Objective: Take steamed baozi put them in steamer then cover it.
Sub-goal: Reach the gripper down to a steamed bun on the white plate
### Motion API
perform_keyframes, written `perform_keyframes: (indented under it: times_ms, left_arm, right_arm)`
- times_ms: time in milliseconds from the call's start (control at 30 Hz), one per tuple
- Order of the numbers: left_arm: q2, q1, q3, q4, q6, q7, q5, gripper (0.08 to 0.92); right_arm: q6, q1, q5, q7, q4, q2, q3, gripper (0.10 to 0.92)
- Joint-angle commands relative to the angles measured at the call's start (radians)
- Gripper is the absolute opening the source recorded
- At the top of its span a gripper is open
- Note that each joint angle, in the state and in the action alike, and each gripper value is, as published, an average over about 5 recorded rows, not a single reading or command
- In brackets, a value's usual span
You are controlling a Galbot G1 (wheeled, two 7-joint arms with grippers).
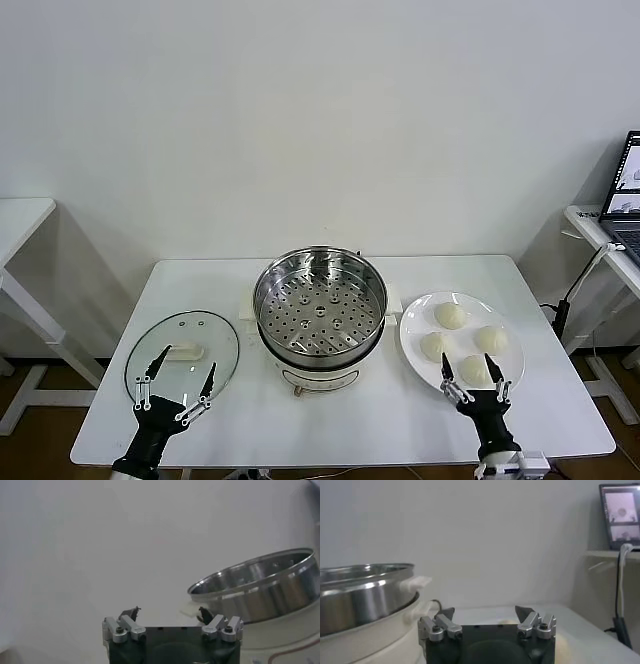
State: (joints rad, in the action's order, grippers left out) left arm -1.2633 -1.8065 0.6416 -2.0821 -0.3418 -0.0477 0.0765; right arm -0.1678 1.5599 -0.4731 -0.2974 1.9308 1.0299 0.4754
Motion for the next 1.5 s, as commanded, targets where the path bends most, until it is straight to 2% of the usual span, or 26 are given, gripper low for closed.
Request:
perform_keyframes:
  times_ms: [33, 200, 433, 500, 600, 700, 867, 967, 1267, 1500]
  left_arm:
    - [-0.001, -0.003, -0.003, -0.009, -0.003, 0.001, 0.006, 0.823]
    - [-0.009, -0.004, -0.009, -0.02, -0.007, 0.001, 0.018, 0.823]
    - [-0.021, -0.006, -0.015, -0.031, -0.013, 0.003, 0.029, 0.823]
    - [-0.022, -0.004, -0.018, -0.026, -0.014, 0.004, 0.033, 0.823]
    - [-0.022, -0.001, -0.023, -0.02, -0.017, 0.004, 0.036, 0.823]
    - [-0.023, 0.001, -0.025, -0.02, -0.019, 0.004, 0.035, 0.823]
    - [-0.023, 0.002, -0.025, -0.026, -0.019, 0.004, 0.034, 0.823]
    - [-0.025, 0.0, -0.024, -0.031, -0.019, 0.004, 0.034, 0.823]
    - [-0.033, -0.005, -0.018, -0.039, -0.02, 0.006, 0.034, 0.823]
    - [-0.042, -0.01, -0.015, -0.042, -0.02, 0.008, 0.034, 0.823]
  right_arm:
    - [0.136, -0.302, -0.111, -0.067, -0.079, -0.098, -0.025, 0.823]
    - [0.197, -0.568, -0.216, -0.046, -0.24, -0.185, -0.139, 0.823]
    - [0.238, -0.935, -0.328, 0.164, -0.506, -0.315, -0.388, 0.823]
    - [0.248, -1.035, -0.34, 0.238, -0.599, -0.335, -0.487, 0.823]
    - [0.264, -1.165, -0.324, 0.447, -0.733, -0.364, -0.622, 0.823]
    - [0.276, -1.298, -0.23, 0.741, -0.828, -0.393, -0.76, 0.823]
    - [0.22, -1.509, 0.034, 1.241, -1.005, -0.377, -0.955, 0.823]
    - [0.166, -1.594, 0.192, 1.446, -1.085, -0.34, -1.019, 0.823]
    - [0.045, -1.681, 0.569, 1.727, -1.152, -0.223, -1.094, 0.823]
    - [0.01, -1.692, 0.676, 1.722, -1.207, -0.124, -1.151, 0.823]
